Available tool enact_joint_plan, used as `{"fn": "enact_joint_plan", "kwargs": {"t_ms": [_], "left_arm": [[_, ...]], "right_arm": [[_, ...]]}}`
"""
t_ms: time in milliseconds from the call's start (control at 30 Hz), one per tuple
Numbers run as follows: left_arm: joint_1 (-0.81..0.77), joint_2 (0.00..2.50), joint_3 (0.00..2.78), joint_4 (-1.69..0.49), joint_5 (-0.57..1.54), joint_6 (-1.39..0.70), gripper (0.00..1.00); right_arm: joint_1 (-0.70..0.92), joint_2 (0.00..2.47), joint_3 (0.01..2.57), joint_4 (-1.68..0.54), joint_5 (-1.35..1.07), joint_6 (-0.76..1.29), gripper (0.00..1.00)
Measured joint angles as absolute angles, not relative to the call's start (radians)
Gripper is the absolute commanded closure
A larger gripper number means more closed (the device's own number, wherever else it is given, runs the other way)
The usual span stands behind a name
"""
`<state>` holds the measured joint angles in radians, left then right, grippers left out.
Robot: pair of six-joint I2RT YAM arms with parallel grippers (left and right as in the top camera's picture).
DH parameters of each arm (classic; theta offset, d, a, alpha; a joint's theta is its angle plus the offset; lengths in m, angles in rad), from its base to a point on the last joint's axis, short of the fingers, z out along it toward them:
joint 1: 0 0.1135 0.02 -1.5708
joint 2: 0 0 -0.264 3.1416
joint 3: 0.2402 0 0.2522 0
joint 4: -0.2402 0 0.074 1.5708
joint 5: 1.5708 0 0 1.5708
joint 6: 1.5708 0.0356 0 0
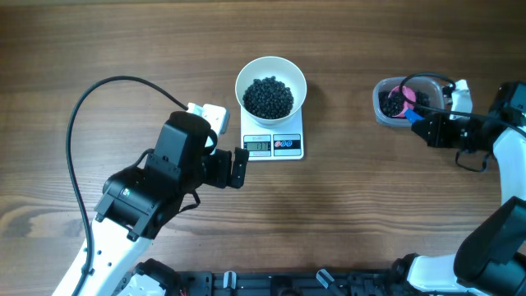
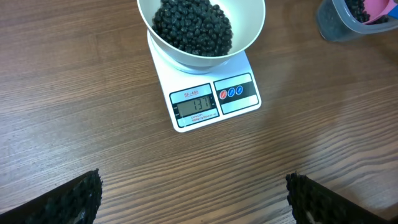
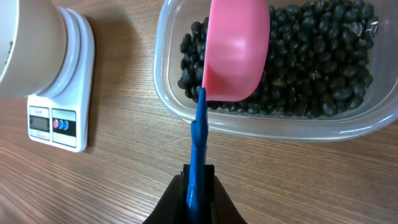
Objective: Scoop item into bowl and weigh 150g on scale
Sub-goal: 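Dig the pink scoop into the tub beans and lift it filled, then carry the filled scoop over the white bowl and tip beans in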
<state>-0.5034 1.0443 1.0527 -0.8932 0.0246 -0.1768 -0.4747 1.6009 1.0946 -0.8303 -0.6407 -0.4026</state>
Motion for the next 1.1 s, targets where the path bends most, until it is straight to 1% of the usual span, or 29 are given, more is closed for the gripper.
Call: {"fn": "enact_joint_plan", "kwargs": {"t_ms": [200,500,667,800,933,1000,1100], "left_arm": [[-0.503,1.044,1.053,-0.894,0.025,-0.177,0.00],[-0.503,1.044,1.053,-0.894,0.025,-0.177,0.00],[-0.503,1.044,1.053,-0.894,0.025,-0.177,0.00],[-0.503,1.044,1.053,-0.894,0.025,-0.177,0.00],[-0.503,1.044,1.053,-0.893,0.025,-0.177,0.00],[-0.503,1.044,1.053,-0.893,0.025,-0.177,0.00],[-0.503,1.044,1.053,-0.894,0.025,-0.177,0.00]], "right_arm": [[-0.487,1.601,1.095,-0.830,-0.715,-0.326,0.96],[-0.595,1.601,1.095,-0.831,-0.834,-0.223,0.96],[-0.671,1.601,1.095,-0.826,-1.013,-0.189,0.96],[-0.683,1.602,1.092,-0.796,-1.152,-0.135,0.96],[-0.650,1.602,1.089,-0.712,-1.301,-0.022,0.96],[-0.601,1.602,1.087,-0.674,-1.341,0.033,0.96],[-0.468,1.603,1.084,-0.530,-1.370,0.139,0.96]]}}
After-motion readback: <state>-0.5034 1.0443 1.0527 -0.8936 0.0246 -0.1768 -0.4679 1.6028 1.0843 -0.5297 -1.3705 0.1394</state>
